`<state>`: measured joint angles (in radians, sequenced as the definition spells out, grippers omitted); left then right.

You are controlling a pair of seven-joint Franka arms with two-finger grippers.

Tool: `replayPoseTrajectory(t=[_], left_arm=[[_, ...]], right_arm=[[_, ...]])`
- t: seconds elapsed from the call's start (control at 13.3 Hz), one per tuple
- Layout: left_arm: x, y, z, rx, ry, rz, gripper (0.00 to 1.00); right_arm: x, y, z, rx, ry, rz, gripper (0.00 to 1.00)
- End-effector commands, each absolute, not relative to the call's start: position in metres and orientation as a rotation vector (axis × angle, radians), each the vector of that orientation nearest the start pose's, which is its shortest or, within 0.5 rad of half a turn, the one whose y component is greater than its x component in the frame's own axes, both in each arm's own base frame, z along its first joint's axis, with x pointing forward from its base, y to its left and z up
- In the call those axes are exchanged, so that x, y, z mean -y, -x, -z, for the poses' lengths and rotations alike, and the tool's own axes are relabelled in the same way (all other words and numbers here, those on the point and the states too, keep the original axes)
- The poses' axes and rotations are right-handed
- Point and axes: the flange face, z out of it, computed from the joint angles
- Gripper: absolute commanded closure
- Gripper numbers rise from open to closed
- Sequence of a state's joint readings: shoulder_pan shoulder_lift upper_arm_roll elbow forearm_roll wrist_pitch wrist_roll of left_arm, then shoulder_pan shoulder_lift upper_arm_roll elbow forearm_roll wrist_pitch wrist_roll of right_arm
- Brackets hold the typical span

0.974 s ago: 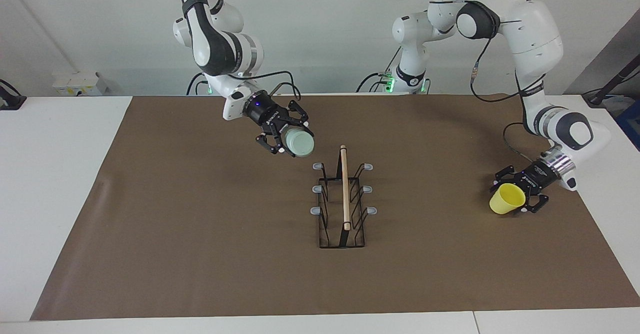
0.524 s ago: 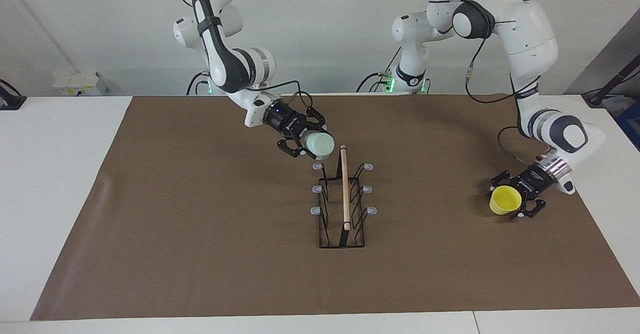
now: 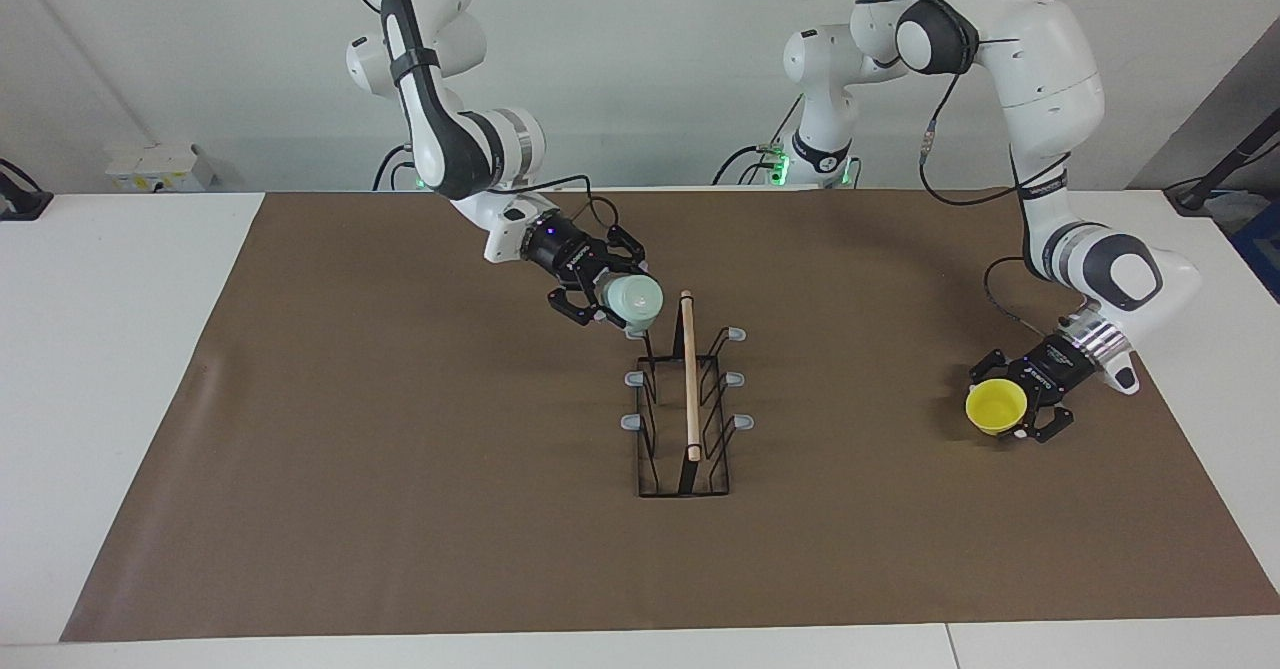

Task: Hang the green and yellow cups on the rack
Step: 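Hang the green cup on a rack peg while the left gripper lifts the yellow cup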

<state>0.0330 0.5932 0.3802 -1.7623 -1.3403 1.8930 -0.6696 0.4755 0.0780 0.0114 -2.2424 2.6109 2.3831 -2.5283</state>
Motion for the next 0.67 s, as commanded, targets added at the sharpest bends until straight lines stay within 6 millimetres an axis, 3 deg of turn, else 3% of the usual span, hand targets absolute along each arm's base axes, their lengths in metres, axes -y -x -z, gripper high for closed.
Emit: replayPoseTrajectory(t=[0.0, 0.22, 0.6], left_arm=[[-0.173, -0.625, -0.282, -1.710, -1.366, 0.441, 1.00], [-0.164, -0.637, -0.320, -1.696, -1.499, 0.323, 1.00], [-0.165, -0.647, -0.384, -1.632, -1.721, 0.209, 1.00]], right_arm=[[-0.275, -0.477, -0.333, 0.447, 1.825, 1.560, 1.00], [-0.277, -0.477, -0.320, 0.465, 1.835, 1.556, 1.00], [-0.281, -0.477, -0.321, 0.490, 1.824, 1.570, 1.00]])
